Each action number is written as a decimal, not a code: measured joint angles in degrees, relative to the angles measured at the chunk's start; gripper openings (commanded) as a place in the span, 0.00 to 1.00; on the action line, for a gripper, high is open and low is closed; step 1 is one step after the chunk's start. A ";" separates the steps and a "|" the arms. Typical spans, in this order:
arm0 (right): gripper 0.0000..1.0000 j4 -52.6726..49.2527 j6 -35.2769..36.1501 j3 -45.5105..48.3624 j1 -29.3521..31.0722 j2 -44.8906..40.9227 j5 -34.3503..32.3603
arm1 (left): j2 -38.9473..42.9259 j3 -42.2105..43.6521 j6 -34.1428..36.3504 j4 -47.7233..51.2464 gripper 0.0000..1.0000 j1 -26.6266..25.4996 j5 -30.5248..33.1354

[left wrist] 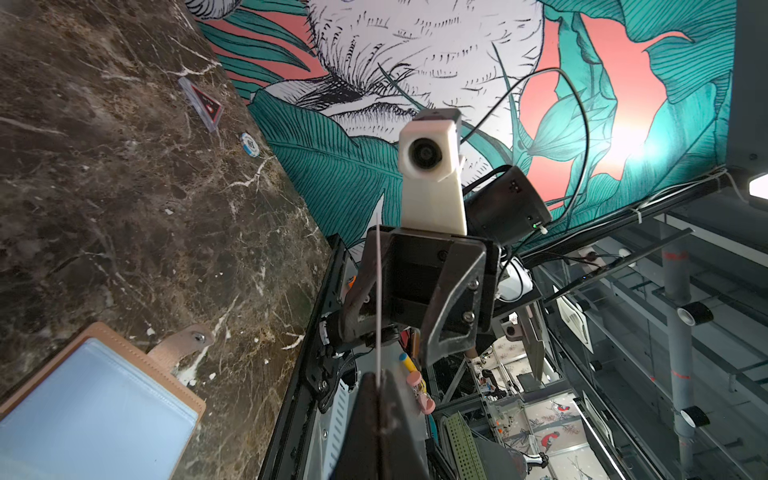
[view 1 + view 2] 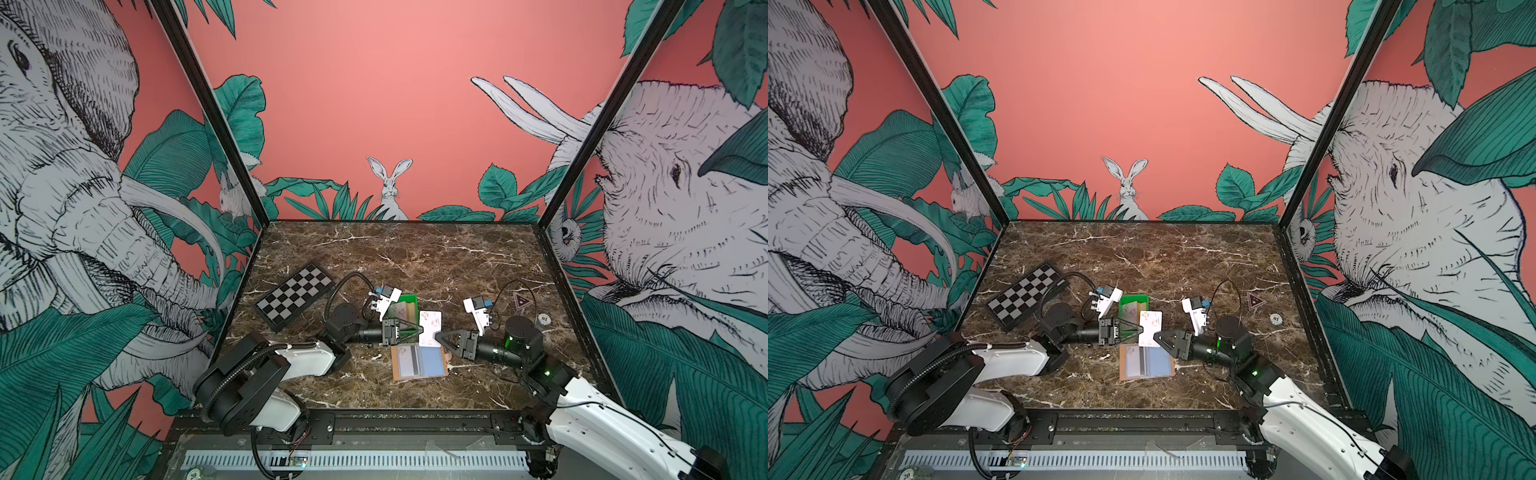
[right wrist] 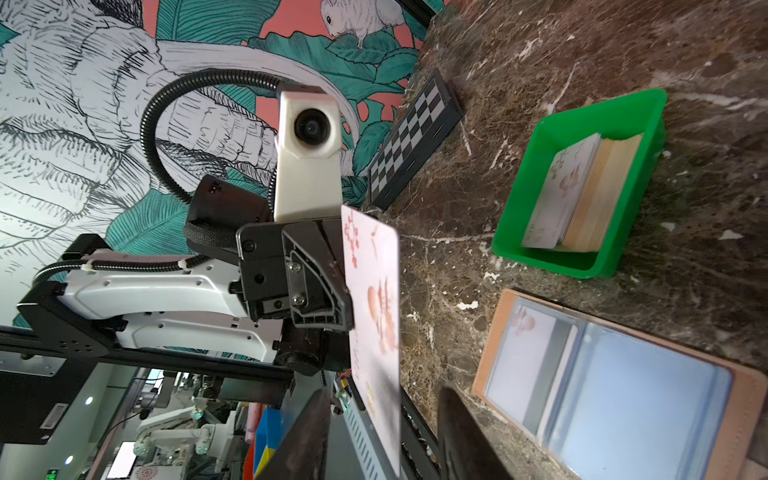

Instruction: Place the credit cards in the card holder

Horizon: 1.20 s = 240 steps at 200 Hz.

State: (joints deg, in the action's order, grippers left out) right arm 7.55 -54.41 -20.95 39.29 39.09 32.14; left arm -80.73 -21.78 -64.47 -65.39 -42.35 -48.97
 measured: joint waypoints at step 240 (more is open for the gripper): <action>0.43 -34.97 7.06 -9.31 11.58 8.39 -37.73 | 5.05 8.07 6.03 17.64 0.00 -10.86 25.22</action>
State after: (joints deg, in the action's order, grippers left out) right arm -27.42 -47.35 -30.26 50.87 47.48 -5.58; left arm -75.68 -13.72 -58.43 -47.75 -53.21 -23.75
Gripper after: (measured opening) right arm 0.436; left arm 0.047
